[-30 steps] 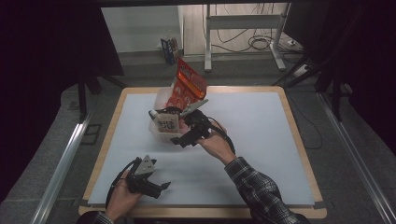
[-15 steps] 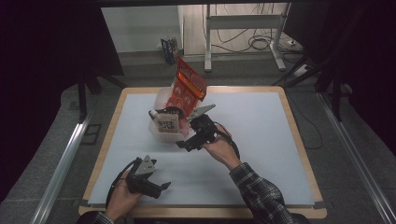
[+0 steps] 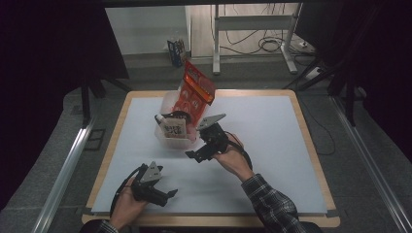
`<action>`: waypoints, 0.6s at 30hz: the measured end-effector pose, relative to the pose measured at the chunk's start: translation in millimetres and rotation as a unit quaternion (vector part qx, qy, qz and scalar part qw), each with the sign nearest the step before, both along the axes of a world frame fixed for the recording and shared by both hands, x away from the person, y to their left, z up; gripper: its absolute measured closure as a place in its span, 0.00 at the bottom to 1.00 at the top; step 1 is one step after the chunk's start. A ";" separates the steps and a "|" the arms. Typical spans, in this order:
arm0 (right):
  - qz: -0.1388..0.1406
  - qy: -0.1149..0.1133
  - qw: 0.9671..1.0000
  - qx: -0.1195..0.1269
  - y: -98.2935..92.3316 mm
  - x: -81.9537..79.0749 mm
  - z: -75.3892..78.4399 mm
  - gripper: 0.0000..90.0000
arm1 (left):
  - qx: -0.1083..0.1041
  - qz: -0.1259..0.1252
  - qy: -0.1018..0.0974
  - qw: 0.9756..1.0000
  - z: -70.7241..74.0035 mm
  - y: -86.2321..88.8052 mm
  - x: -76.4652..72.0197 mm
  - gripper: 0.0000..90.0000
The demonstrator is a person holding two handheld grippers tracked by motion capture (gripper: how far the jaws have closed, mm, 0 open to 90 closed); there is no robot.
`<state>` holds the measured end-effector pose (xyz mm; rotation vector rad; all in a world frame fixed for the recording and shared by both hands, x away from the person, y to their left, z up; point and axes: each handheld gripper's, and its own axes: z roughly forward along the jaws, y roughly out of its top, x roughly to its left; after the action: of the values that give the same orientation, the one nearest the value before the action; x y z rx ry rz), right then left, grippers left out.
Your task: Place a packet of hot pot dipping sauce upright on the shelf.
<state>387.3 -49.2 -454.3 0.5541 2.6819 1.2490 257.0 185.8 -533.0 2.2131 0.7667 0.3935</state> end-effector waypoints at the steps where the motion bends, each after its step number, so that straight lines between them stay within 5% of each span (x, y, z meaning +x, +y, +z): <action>1: 0.001 -0.001 1.000 0.001 -0.2 -1.1 -0.1 0.00 | 0.000 0.000 0.000 1.000 0.1 0.1 -0.1 0.03; 9: 0.020 -0.015 1.000 0.010 -2.2 -9.7 -0.4 0.00 | -0.001 -0.002 -0.002 1.000 0.8 0.5 -0.9 0.03; 18: 0.037 -0.035 0.999 -0.007 0.7 -21.4 -2.4 0.00 | 0.001 -0.005 -0.004 1.000 0.8 0.4 -1.1 0.03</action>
<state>365.9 -48.5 -456.7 0.4048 2.6724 1.2429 255.9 186.2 -532.2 2.2149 0.7520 0.3978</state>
